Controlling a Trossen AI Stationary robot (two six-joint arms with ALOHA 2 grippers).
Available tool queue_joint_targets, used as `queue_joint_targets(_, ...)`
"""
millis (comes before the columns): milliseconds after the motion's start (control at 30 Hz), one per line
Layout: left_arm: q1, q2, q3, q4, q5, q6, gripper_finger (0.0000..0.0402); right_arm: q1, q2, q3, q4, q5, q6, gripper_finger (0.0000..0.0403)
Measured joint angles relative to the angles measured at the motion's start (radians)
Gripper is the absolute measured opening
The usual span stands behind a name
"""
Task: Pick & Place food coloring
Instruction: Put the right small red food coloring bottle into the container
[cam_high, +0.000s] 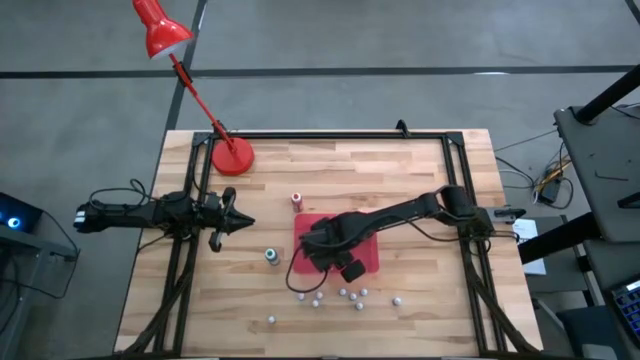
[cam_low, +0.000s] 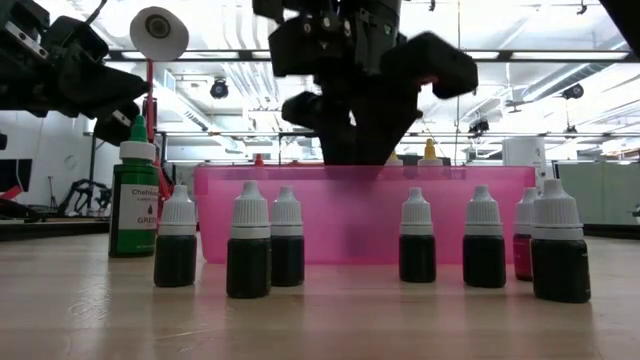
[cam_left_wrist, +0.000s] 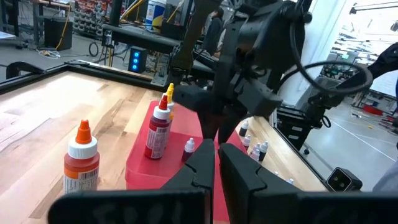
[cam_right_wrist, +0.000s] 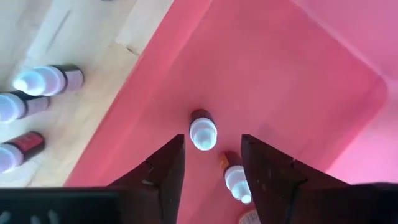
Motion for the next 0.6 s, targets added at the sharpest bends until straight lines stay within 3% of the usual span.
queue_joint_targets(267, 0.000, 0.000, 0.000, 0.000, 0.000, 0.000, 0.0000, 0.034, -0.078, 0.000, -0.023, 0.000, 0.067, 0.0156)
queue_joint_targets(600, 0.000, 0.000, 0.000, 0.000, 0.000, 0.000, 0.0000, 0.166, -0.240, -0.036, -0.044, 0.001, 0.248, 0.0157)
